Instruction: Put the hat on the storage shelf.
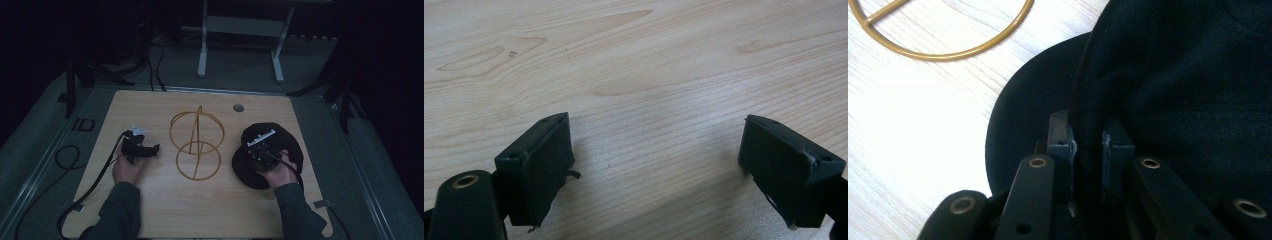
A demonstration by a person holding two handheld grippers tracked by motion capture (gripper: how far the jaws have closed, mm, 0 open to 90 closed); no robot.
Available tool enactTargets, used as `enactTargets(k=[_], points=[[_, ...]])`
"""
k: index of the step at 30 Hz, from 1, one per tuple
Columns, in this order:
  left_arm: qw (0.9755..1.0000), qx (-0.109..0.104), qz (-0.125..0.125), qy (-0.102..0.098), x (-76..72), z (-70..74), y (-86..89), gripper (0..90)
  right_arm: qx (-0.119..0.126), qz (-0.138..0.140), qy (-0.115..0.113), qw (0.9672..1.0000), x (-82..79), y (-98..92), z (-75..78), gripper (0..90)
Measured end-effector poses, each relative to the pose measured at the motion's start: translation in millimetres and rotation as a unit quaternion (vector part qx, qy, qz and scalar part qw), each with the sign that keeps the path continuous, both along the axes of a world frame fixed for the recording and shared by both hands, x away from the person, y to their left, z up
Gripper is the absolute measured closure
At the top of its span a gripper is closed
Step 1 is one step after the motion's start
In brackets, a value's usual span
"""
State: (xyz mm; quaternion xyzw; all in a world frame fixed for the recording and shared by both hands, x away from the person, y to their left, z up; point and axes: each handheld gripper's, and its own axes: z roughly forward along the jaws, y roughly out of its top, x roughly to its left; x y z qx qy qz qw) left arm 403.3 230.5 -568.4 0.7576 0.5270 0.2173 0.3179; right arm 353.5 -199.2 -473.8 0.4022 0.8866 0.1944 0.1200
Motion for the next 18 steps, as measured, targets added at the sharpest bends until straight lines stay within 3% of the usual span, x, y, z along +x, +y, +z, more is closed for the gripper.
enactTargets(k=[7, 18], points=[[1.0000, 0.000, 0.000, 0.000, 0.1, 0.0, 0.0, 13.7, -0.010, 0.007, -0.010, 0.9999, 0.4, -1.4, 13.2, 79.8], [1.0000, 0.000, 0.000, 0.000, 0.1, 0.0, 0.1, 13.7, -0.004, 0.019, -0.013, 0.9997, -0.7, -4.3, 35.7, 79.8]])
